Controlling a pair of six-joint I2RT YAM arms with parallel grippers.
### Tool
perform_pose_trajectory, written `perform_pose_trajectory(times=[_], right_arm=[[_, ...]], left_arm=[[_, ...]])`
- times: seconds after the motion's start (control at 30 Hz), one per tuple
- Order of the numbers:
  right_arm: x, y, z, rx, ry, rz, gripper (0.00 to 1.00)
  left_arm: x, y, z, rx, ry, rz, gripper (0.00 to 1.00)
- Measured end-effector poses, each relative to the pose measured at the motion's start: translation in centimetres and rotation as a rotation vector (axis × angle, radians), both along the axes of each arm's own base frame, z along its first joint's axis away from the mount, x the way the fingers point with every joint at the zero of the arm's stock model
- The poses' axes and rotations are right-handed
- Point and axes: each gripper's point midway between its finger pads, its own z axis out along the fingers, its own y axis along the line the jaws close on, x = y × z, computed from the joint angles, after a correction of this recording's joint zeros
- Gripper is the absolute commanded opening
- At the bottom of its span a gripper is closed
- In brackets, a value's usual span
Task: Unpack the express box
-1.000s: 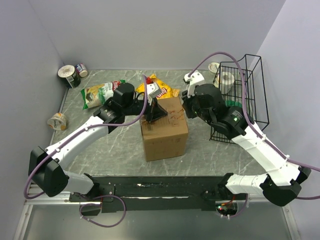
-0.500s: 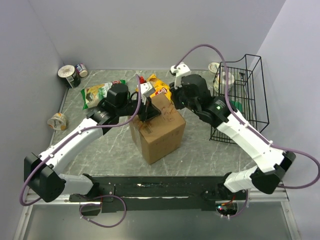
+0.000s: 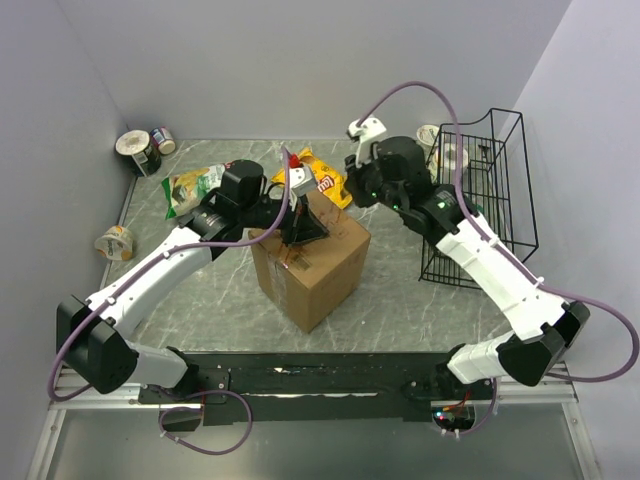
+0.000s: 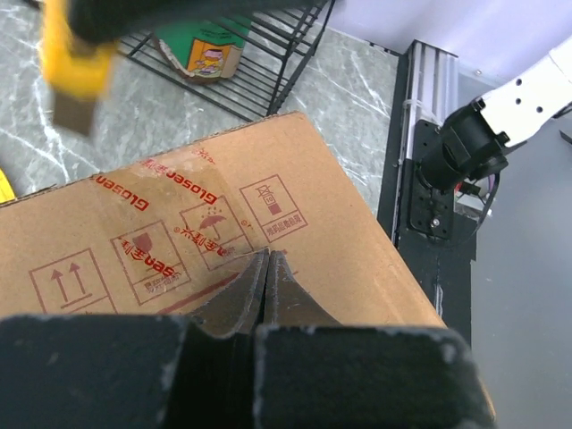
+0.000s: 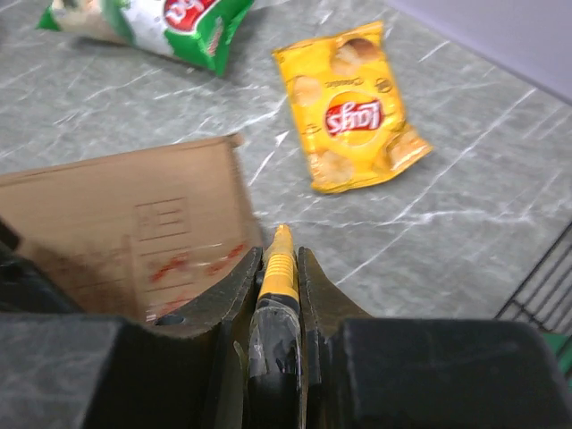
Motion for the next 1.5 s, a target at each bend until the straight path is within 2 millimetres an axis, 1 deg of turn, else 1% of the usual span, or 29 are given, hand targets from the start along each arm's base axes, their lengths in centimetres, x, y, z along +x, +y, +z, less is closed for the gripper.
perform_pose_trajectory(times=[0.07,0.13,0.23,0.37,0.6,0.93,1.5], right_arm=[[0.6,-0.8,0.5,0.006,-0.021,0.003,0.0],[0.9,-1.1,1.2,0.022,-0.044,0.025,0.0],[0.6,-0.4,2.3,0.051,-0.082,0.097,0.0],[-0.1,0.8,2.8,0.076,-0.096,0.175,0.0],[-0.4,1.5,2.4,0.081,-0.082,0.208,0.0],[0.0,2.2,0.8,0.056,-0.041,0.207,0.0],[0.2,1.9,0.7,0.04,-0.051,0.182,0.0]], left_arm=[[-0.1,-0.1,0.0,-0.002,0.0,-0.011,0.01],[-0.2,-0.1,0.0,-0.003,0.002,-0.017,0.01],[-0.2,-0.1,-0.1,-0.002,0.0,-0.022,0.01],[0.0,-0.3,-0.3,-0.004,-0.016,-0.033,0.01],[0.1,-0.4,-0.2,-0.009,-0.022,-0.04,0.01],[0.1,-0.4,-0.2,-0.013,-0.025,-0.039,0.01],[0.3,-0.5,-0.2,-0.023,-0.028,-0.036,0.01]])
